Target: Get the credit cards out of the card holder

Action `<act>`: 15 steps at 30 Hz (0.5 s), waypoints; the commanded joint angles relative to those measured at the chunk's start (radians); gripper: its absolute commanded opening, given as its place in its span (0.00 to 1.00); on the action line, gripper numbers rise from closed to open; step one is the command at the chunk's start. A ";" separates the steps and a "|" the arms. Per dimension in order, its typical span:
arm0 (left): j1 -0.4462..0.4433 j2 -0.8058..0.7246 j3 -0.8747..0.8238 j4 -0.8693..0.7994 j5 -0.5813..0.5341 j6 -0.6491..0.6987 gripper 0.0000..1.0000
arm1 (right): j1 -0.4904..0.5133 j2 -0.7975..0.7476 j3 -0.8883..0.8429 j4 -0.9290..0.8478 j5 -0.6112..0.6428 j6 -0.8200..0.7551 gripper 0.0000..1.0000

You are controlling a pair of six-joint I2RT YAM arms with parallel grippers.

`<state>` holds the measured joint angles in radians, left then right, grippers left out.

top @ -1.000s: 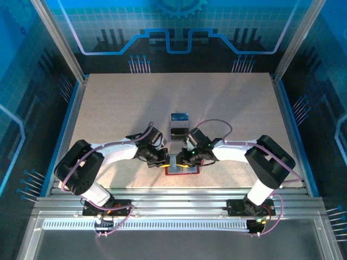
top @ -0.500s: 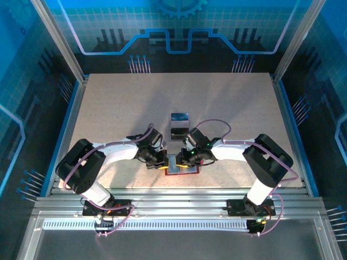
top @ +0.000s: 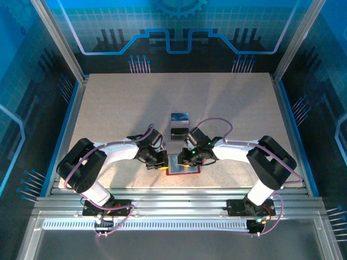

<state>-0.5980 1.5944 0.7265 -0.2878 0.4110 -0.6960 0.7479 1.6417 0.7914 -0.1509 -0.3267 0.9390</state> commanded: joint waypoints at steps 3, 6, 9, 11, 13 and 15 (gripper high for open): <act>-0.004 0.013 -0.010 -0.038 -0.017 0.031 0.00 | 0.012 -0.014 -0.026 0.056 -0.039 0.027 0.22; -0.004 0.016 -0.009 -0.040 -0.018 0.033 0.00 | 0.012 0.001 -0.027 0.055 -0.037 0.025 0.22; -0.004 0.021 -0.006 -0.039 -0.017 0.035 0.00 | 0.011 0.019 -0.024 0.045 -0.036 0.022 0.22; -0.005 0.024 -0.004 -0.039 -0.014 0.033 0.00 | 0.013 0.021 -0.016 0.009 -0.018 0.014 0.22; -0.005 0.022 -0.006 -0.035 -0.013 0.028 0.00 | 0.014 0.019 -0.003 -0.036 0.008 0.000 0.22; -0.004 0.018 0.002 -0.033 -0.009 0.026 0.00 | 0.014 0.008 0.003 -0.059 0.023 -0.008 0.22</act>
<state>-0.5980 1.5970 0.7265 -0.2871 0.4118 -0.6807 0.7525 1.6447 0.7753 -0.1390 -0.3382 0.9463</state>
